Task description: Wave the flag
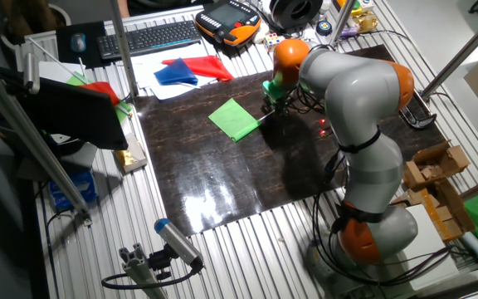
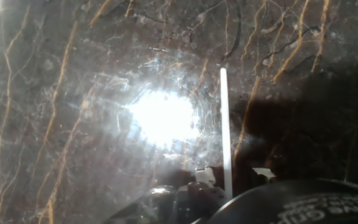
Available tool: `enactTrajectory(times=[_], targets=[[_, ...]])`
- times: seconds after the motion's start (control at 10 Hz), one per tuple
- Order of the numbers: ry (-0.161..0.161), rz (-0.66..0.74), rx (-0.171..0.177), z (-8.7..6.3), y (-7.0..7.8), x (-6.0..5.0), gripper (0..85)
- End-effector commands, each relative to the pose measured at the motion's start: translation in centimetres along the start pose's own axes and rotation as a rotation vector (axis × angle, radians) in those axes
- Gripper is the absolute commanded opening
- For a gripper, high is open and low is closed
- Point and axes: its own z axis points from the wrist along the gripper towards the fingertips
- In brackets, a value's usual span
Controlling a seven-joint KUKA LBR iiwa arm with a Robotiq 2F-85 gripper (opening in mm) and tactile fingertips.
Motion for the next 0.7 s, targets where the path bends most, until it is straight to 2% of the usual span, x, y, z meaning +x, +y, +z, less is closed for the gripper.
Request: enactTrajectory(times=[0.0,0.6], targets=[[0.0,-0.002,-0.001,0.08,0.02,0.04,30.0],[0.003,-0.034,-0.023,0.04,0.03,0.07,0.7]])
